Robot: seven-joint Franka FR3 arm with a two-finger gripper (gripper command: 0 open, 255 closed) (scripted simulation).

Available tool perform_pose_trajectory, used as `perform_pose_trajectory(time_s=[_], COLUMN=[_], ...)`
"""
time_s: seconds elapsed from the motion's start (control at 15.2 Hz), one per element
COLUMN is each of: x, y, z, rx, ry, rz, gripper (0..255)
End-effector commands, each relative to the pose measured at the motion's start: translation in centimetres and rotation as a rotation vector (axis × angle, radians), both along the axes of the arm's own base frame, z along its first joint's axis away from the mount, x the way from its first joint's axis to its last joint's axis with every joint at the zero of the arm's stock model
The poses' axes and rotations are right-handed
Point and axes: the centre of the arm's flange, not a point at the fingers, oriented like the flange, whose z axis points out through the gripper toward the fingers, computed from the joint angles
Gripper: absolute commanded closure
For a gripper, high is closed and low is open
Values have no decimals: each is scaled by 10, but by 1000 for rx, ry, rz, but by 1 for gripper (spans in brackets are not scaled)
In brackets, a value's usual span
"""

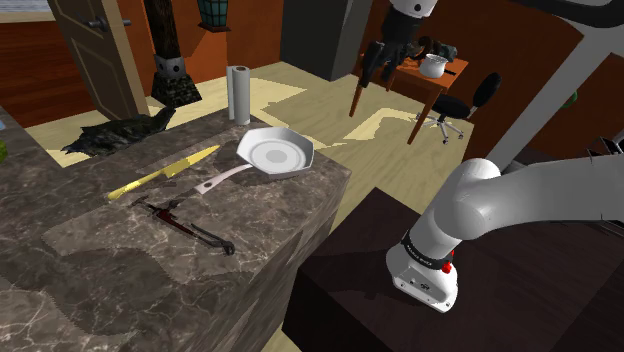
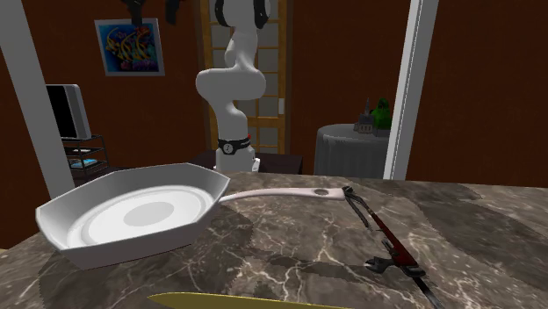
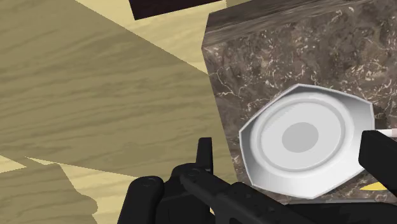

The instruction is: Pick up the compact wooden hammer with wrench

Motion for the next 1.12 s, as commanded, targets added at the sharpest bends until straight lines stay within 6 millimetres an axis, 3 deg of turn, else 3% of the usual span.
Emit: perform_pose_trajectory(time_s=[0.0,1.06], x=[0,104], y=[0,156], z=[0,-100], rx=[0,-12], ry=[0,49], rz=[0,225], gripper=[0,0])
